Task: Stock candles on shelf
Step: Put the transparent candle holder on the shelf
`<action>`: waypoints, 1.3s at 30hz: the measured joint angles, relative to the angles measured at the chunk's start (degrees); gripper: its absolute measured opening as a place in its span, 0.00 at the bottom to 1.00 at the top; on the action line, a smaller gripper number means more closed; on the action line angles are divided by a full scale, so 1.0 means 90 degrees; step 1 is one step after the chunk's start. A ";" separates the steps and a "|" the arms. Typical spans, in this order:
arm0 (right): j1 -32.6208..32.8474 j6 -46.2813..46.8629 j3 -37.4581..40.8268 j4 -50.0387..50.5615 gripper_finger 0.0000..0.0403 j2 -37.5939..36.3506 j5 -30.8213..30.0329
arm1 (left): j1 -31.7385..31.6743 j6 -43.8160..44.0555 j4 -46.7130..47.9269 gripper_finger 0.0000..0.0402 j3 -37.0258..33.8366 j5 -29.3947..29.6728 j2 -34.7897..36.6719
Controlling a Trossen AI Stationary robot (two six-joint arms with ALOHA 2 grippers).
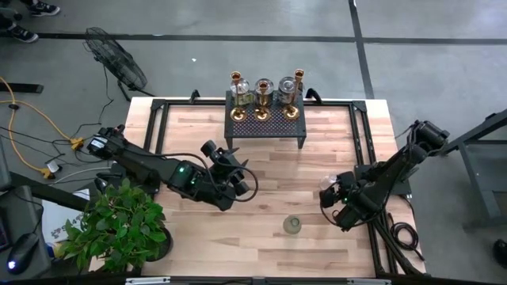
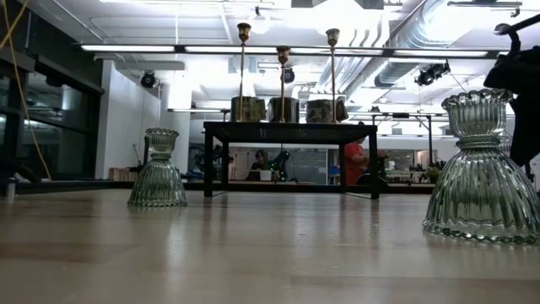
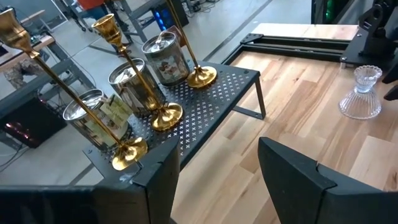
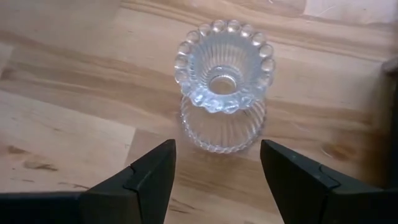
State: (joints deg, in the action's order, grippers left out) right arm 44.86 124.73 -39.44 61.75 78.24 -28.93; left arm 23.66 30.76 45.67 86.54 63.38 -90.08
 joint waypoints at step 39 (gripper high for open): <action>-0.0797 -0.0613 0.0109 -0.0069 0.33 0.0000 -0.0677 | 0.0000 0.0117 0.0114 0.52 0.0001 -0.0112 -0.0007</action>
State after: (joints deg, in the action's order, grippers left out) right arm 37.69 119.21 -38.45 61.12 78.24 -35.03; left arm 23.66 31.81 46.70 86.55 62.37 -90.15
